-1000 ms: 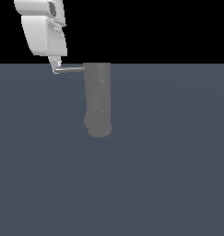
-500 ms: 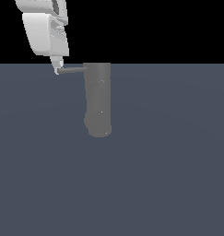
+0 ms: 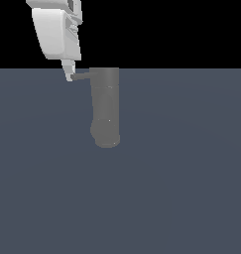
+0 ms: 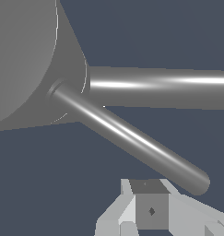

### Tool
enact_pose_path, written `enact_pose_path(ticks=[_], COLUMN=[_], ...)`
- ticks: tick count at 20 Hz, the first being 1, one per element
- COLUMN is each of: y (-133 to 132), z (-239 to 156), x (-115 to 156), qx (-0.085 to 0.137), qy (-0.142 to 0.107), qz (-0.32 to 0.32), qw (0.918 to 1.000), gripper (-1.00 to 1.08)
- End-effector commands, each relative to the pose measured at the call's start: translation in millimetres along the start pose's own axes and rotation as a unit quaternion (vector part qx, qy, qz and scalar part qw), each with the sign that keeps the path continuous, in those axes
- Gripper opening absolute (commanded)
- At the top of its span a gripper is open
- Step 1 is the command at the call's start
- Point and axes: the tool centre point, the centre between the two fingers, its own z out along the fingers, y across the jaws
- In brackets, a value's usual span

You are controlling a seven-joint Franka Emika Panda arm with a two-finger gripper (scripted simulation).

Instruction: Turn on the faucet by rotating a designated handle.

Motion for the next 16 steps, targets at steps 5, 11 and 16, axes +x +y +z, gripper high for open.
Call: enact_pose_path(ticks=[5,11,16], y=[20,27,27], z=[0,0,0], x=[31,29,63], qx=[-0.004,-0.002,-0.003], qy=[0.002,0.002,0.002], qz=[0.011,0.002,0.005], qw=[0.9999,1.0,1.0], gripper=[-1.0,-1.0,-1.0])
